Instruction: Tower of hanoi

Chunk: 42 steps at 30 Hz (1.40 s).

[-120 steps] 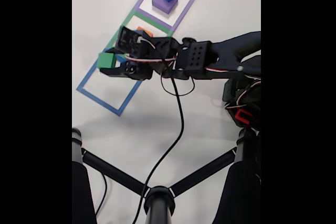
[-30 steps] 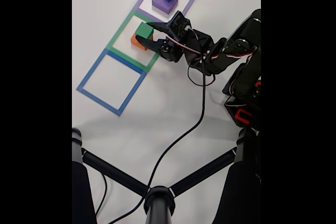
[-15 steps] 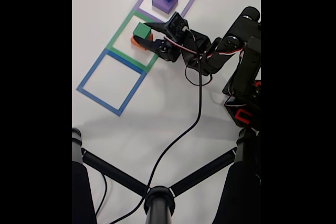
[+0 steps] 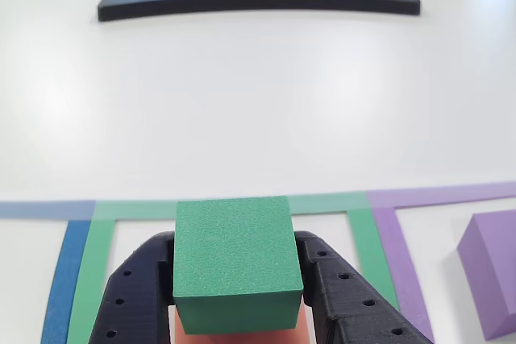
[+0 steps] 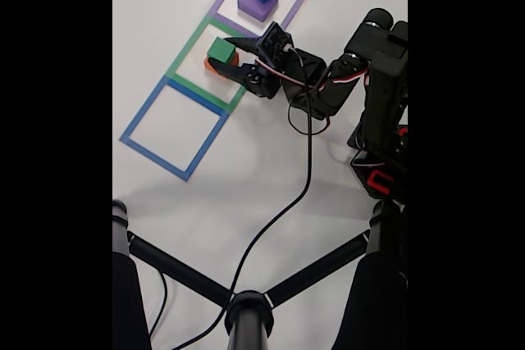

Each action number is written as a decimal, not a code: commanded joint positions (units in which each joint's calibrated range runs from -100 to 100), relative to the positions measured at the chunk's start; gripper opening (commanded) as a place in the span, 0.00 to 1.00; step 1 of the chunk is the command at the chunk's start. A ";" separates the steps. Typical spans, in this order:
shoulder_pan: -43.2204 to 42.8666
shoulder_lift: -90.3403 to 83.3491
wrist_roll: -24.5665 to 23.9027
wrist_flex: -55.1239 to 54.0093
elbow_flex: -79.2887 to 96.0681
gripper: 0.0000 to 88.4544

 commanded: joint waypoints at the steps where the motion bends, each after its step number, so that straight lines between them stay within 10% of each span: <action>1: -0.15 0.34 0.59 -1.63 -2.18 0.07; 42: 0.31 2.99 0.59 -2.76 -1.82 0.17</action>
